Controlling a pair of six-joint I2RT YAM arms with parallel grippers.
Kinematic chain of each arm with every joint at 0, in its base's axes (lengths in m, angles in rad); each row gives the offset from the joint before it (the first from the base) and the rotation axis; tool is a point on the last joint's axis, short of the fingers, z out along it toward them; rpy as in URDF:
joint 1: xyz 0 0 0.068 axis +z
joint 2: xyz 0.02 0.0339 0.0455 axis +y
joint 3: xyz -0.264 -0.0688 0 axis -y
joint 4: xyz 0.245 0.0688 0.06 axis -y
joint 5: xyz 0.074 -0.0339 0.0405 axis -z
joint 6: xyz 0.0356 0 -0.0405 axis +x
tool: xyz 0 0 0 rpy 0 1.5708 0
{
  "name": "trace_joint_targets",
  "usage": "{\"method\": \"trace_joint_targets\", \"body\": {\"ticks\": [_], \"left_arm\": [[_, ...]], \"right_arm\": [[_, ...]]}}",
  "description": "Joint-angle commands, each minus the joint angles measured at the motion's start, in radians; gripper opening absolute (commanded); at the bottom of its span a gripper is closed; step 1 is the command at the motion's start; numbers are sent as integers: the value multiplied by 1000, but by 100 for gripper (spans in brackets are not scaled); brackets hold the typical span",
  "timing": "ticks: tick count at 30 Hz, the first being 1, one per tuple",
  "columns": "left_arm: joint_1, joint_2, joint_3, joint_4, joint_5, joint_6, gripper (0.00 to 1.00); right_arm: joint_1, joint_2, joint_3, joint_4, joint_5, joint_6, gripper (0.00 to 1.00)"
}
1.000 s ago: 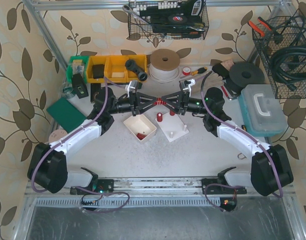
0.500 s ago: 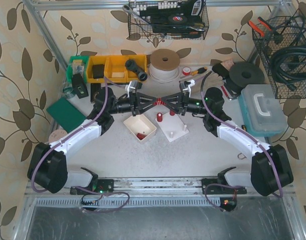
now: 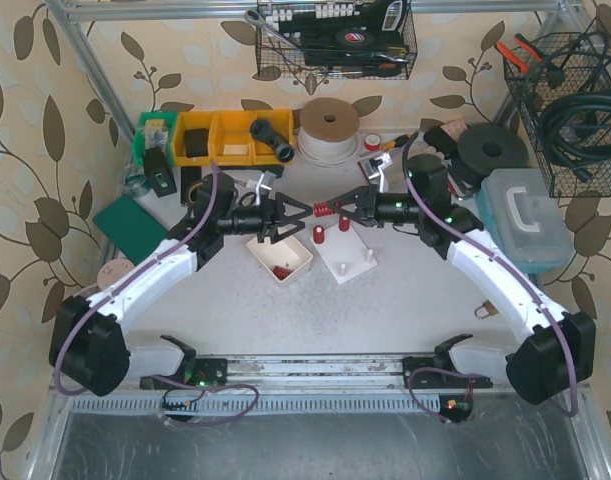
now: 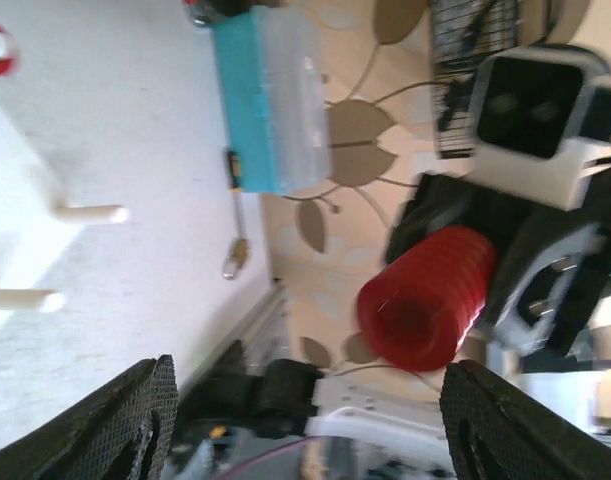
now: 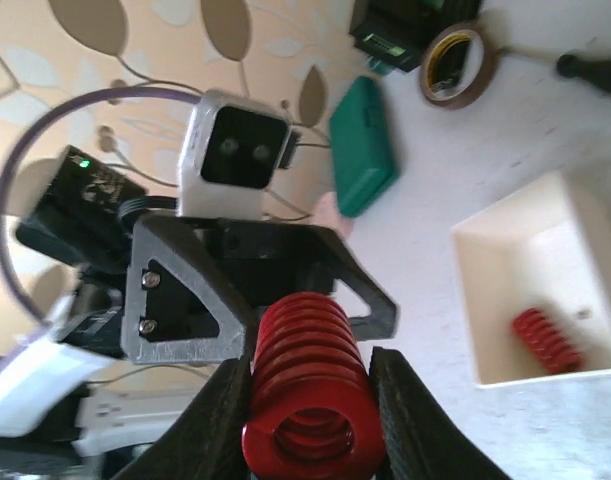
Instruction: Install the large spring
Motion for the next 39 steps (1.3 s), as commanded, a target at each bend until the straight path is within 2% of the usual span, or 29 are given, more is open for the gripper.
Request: {"method": "trace_joint_targets", "body": {"ticks": [1,4,9,14,17,20,26,31,35,39], "left_arm": [[0,-101,50,-388,-177,263,75],[-1,-160,22,-508,-321,371,76],[-3,-240,-111,-494,-435,485,77],[-62,-321,-243,-403,-573,495,72],[-98,-374,-250,-424,-672,508,72],[-104,-412,-293,-410,-707,493,72],[-104,-470,-322,-416,-740,484,76],[-104,-468,-342,-410,-729,454,78],[-103,-500,-305,-478,-766,495,80],[-104,-501,-328,-433,-754,482,81]], "right_arm": [[-8,-12,166,-540,160,-416,0],[-8,25,232,-717,285,-547,0],[1,74,285,-906,494,-666,0],[64,107,331,-1001,705,-710,0],[118,150,364,-1066,851,-709,0],[146,177,380,-1114,948,-688,0],[157,180,366,-1124,1016,-653,0],[157,195,367,-1107,1005,-654,0],[156,217,354,-1075,1020,-672,0],[157,239,338,-1028,981,-673,0]]}}
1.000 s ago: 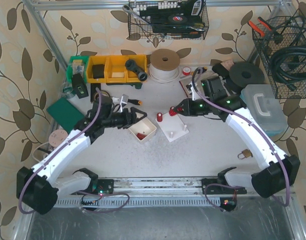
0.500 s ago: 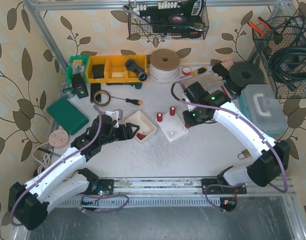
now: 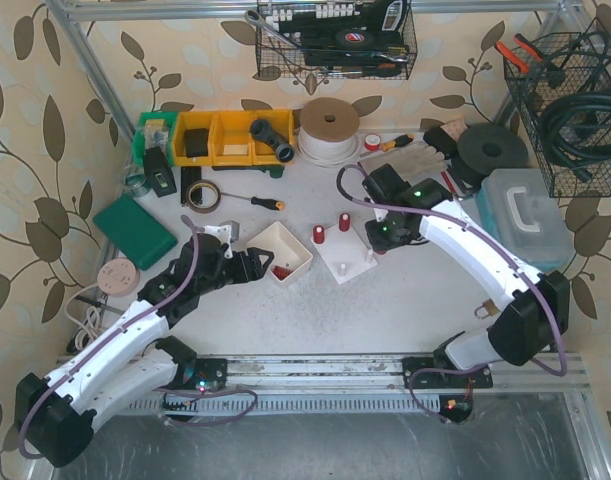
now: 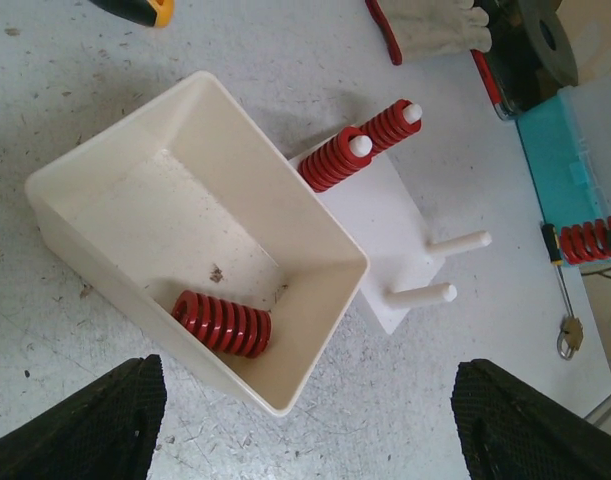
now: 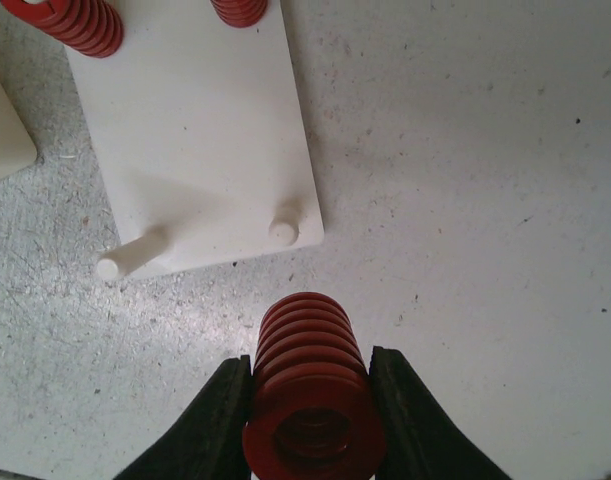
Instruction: Install the large spring
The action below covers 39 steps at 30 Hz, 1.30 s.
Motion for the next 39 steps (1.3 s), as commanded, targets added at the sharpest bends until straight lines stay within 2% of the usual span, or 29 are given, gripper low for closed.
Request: {"method": "trace_joint_targets", "body": {"ticks": [1,10,19,39], "left_arm": [[-4,-9,8,34,-23,5,81],[-4,-59,-22,34,-70,-21,82],[-4,-2,3,30,-73,-18,81],[-4,20,7,38,-94,-28,82]], "right_arm": [[4,31,-7,58,-15,-8,0],[5,106,-15,116,-20,-51,0],[-6,156,-37,172,-41,-64,0],[-26,158,-113,231,-57,-77,0]]}}
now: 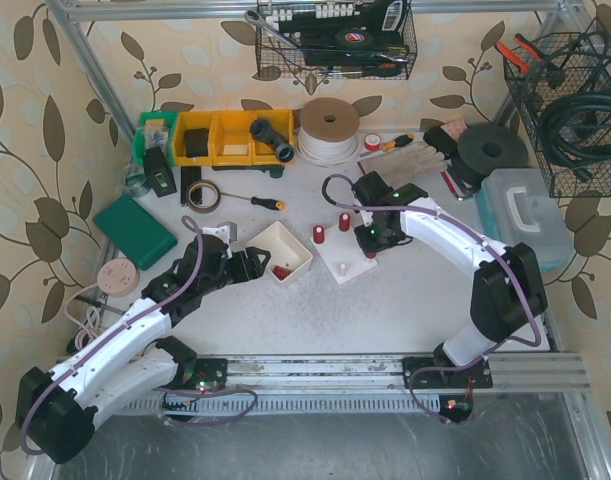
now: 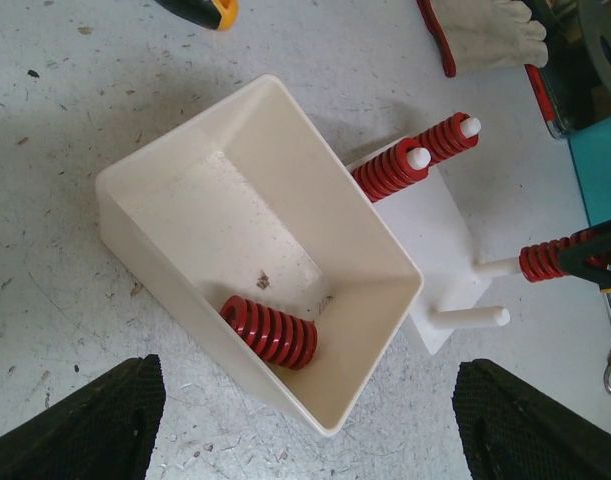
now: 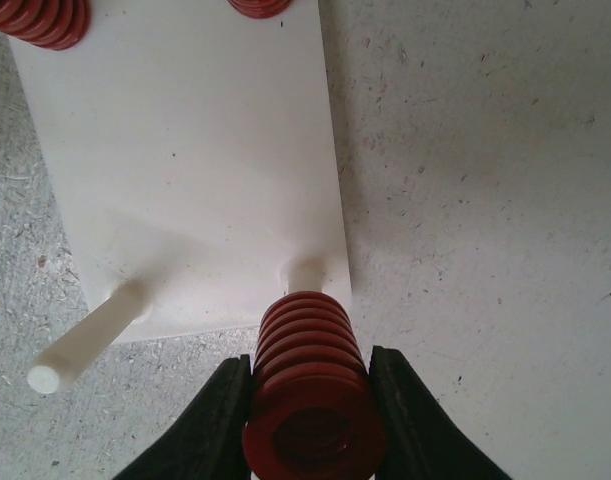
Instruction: Install the large spring
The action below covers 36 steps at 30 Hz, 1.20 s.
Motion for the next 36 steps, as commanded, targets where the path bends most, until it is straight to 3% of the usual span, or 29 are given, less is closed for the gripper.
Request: {"method": "trace_joint_targets", "body": {"ticks": [1,36], "left_arm": [[-3,-7,24,31,-18,-2,81],[-3,-11,14,42,-33,-6,81]], "right_arm": [[-3,7,-28,39,-8,-1,0],[-1,102,-92,168,16,2,0]]}}
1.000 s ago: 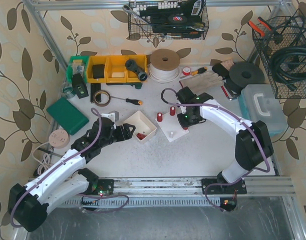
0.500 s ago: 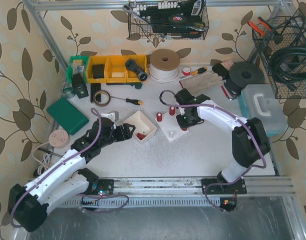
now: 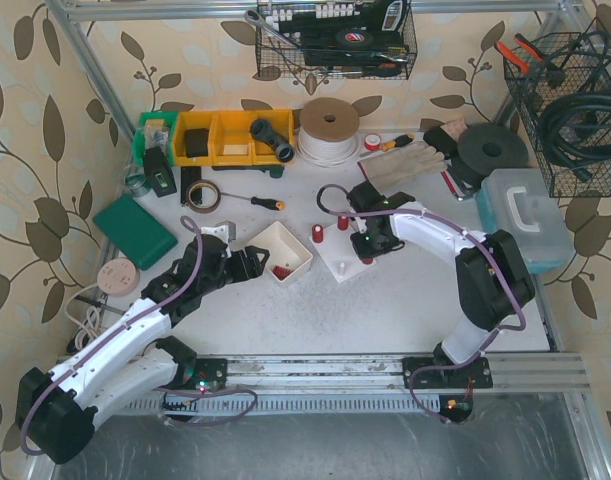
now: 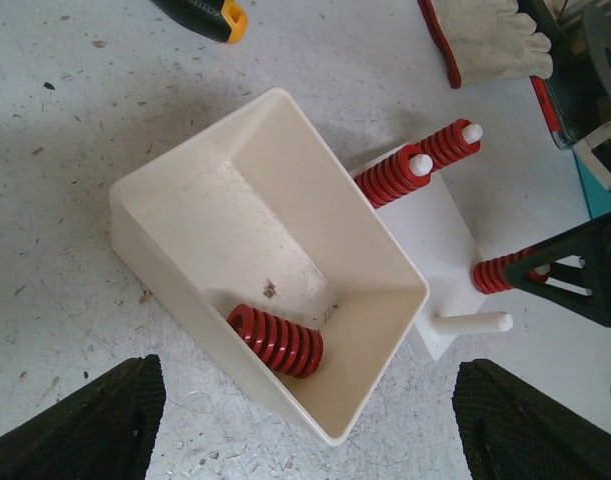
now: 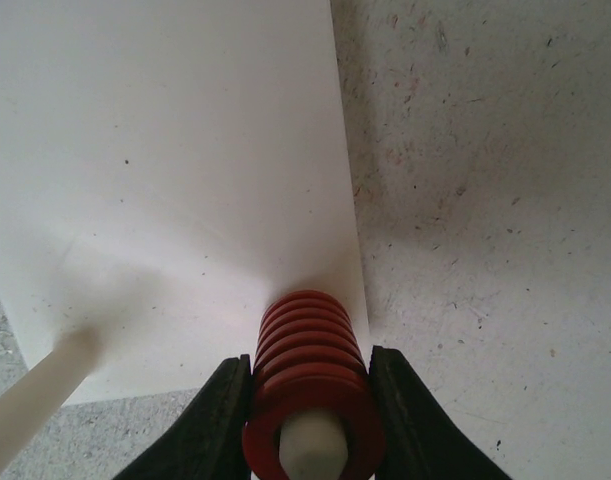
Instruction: Install the large spring
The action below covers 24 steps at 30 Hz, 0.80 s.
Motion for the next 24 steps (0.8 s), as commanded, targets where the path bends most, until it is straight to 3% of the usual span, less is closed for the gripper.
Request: {"method": "trace_joint_targets", "body": {"ticks": [1,16,19,24], "left_arm": [[-3,-7,14,40,-12,-4,82],[-3,-9,11,44,-17,-4,82],[-3,-13,9,45,-16,-6,82],[-3,-22,4,50,-19,-8,82]], "right_arm": [[-2,26,-7,31,20,-1,0],[-4,59,-11,35,5,-44,0],[-5,36,-19,48,-29,-48,27],[-4,-3,-1,28,-39,-45,42]]}}
